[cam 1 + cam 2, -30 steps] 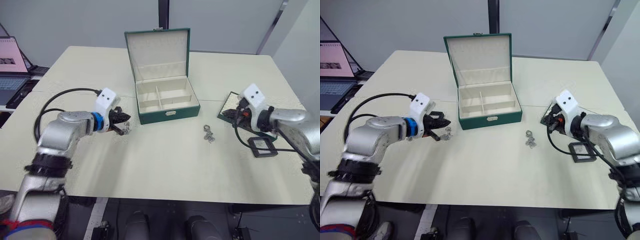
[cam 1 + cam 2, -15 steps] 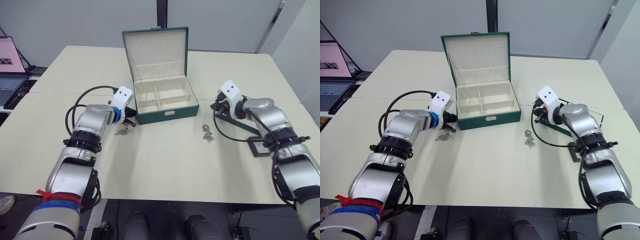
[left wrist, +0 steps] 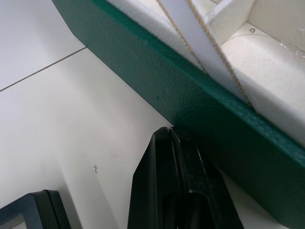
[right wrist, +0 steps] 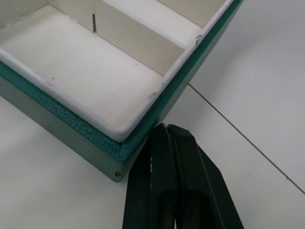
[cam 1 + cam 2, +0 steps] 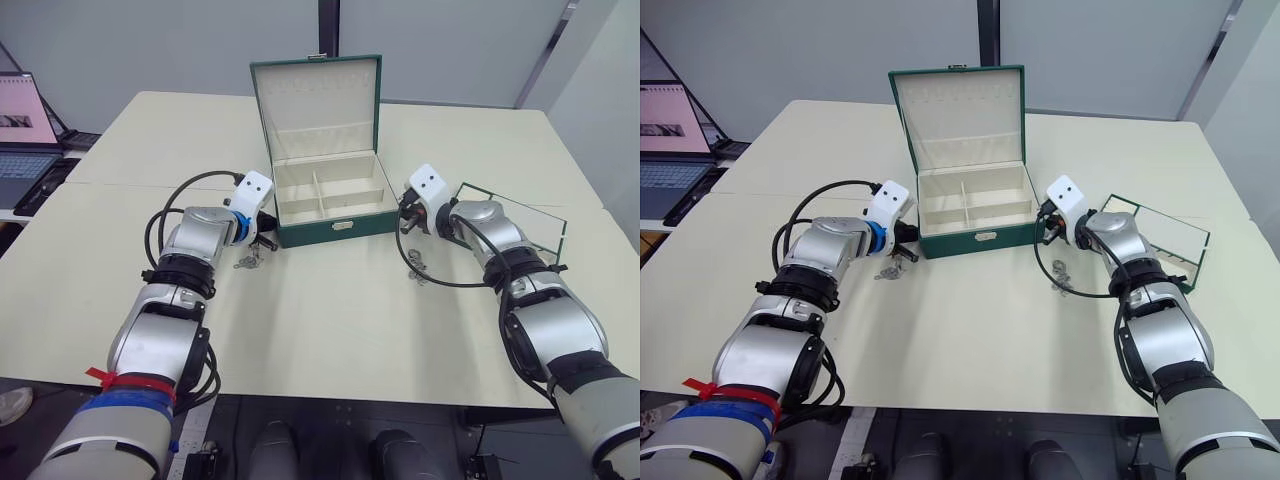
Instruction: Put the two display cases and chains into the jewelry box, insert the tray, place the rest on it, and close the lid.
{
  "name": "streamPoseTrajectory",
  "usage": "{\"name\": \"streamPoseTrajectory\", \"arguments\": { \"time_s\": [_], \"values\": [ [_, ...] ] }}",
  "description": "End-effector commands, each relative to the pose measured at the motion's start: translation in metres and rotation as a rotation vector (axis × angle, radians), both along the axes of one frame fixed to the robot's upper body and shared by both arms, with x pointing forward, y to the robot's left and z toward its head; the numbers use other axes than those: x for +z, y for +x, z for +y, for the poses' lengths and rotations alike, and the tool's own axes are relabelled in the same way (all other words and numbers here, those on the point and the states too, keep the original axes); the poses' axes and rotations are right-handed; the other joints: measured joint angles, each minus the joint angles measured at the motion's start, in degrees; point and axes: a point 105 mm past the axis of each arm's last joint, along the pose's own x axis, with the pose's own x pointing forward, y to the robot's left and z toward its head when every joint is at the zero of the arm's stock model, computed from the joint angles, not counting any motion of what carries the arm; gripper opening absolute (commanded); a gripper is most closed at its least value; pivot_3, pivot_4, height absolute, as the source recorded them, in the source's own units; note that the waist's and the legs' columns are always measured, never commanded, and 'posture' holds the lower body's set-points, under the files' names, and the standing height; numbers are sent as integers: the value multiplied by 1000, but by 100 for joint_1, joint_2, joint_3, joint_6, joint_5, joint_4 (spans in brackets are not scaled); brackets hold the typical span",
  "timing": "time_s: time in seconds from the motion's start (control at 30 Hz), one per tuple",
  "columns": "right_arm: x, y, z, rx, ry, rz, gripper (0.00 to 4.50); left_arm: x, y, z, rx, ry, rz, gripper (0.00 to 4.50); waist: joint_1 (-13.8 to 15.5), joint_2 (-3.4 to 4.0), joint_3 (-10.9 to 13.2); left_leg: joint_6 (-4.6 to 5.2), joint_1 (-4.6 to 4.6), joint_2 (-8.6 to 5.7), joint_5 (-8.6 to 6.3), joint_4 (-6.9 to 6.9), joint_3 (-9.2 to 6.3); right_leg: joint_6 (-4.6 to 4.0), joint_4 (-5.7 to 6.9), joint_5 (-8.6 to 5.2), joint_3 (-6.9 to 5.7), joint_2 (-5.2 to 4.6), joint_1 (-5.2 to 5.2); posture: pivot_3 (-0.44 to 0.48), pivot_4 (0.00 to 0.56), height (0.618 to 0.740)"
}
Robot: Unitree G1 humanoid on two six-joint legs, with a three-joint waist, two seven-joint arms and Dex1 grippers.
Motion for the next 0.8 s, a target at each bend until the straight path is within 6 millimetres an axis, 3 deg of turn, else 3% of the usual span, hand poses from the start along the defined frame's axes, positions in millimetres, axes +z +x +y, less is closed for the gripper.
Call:
{"name": "streamPoseTrajectory", "arguments": {
  "time_s": [0.03,0.23,0.8],
  "values": [
    [19,-2,15,71,36,-58,12,15,2,-25,-87,-24,-45,0,0,0,0,0,0,0,0,0,0,0,1,0,0,0,0,0,150,737],
    [17,-12,21,107,49,-53,12,19,-1,-41,-149,-24,-53,0,15,1,1,0,0,-1,0,1,1,0,2,0,-1,-1,0,0,150,737],
    [-12,-65,24,98,67,29,12,19,-8,-69,-268,1,-39,0,45,2,1,0,-1,-2,0,1,0,2,-1,-1,-2,-1,2,0,150,737]
  ]
}}
